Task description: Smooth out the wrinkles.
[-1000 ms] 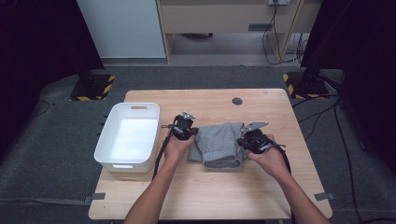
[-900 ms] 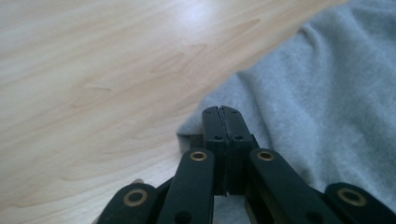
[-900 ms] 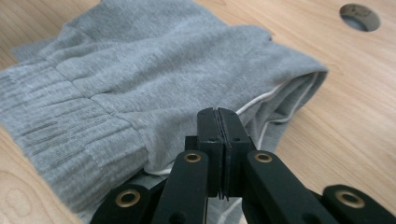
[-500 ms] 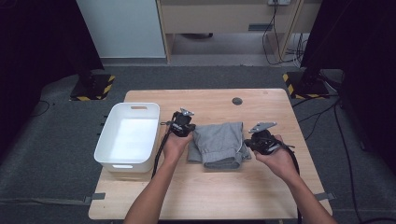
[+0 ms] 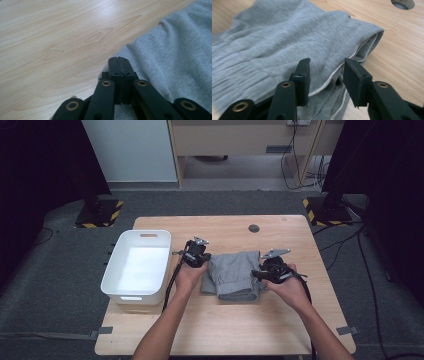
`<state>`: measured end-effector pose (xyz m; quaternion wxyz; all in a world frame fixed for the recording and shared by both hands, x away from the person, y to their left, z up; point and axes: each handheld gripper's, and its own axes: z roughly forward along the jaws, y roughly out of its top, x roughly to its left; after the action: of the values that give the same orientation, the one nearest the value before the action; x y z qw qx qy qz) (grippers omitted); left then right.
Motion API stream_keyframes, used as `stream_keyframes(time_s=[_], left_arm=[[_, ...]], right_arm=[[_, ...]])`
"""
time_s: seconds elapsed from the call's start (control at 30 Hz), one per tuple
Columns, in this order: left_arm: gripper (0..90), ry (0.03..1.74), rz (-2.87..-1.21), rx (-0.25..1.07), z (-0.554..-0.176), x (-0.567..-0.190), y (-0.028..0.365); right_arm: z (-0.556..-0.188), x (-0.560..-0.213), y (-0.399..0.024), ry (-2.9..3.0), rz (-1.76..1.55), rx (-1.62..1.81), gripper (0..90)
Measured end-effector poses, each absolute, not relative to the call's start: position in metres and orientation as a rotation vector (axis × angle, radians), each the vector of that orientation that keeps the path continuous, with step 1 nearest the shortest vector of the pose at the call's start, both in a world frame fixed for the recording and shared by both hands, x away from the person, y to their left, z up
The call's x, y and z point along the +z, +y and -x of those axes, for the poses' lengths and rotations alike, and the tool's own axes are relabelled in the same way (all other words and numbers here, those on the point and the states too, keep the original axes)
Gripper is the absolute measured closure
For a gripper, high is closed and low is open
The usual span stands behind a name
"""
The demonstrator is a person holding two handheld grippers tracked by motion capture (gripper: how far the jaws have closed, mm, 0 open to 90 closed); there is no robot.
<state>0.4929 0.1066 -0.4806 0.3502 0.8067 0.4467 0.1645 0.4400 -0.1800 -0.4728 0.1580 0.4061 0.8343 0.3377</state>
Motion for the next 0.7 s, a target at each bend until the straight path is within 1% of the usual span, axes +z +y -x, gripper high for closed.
stream_keyframes(time_s=[0.1, 0.13, 0.2, 0.27, 0.3, 0.33, 0.37, 0.47, 0.7], left_arm=[[90.0, 1.154, -2.087, 0.424, -0.4924, -0.4807, 0.1062], [90.0, 1.154, -2.087, 0.421, -0.4922, -0.4810, 0.1062], [90.0, 1.154, -2.087, 0.420, -0.4923, -0.4811, 0.1064], [90.0, 1.152, -2.088, 0.421, -0.4927, -0.4812, 0.1071], [90.0, 1.153, -2.085, 0.413, -0.4934, -0.4817, 0.1078], [90.0, 1.153, -2.085, 0.413, -0.4934, -0.4817, 0.1078], [90.0, 1.152, -2.085, 0.411, -0.4936, -0.4823, 0.1078], [90.0, 1.149, -2.090, 0.412, -0.4935, -0.4825, 0.1076], [90.0, 1.168, -2.076, 0.447, -0.4935, -0.4791, 0.1114]], right_arm=[[-0.4452, -0.4786, -0.1783, 2.370, -1.219, 0.958, 53.1], [-0.4463, -0.4799, -0.1782, 2.371, -1.237, 0.954, 53.2], [-0.4479, -0.4825, -0.1788, 2.368, -1.242, 0.932, 61.9], [-0.4481, -0.4824, -0.1803, 2.372, -1.256, 0.933, 73.2], [-0.4477, -0.4822, -0.1808, 2.390, -1.243, 0.942, 77.0], [-0.4477, -0.4822, -0.1808, 2.390, -1.243, 0.942, 77.0], [-0.4464, -0.4818, -0.1806, 2.415, -1.219, 0.928, 81.3], [-0.4451, -0.4814, -0.1807, 2.417, -1.192, 0.906, 83.2], [-0.4409, -0.4739, -0.1840, 2.391, -1.163, 0.923, 84.0]])
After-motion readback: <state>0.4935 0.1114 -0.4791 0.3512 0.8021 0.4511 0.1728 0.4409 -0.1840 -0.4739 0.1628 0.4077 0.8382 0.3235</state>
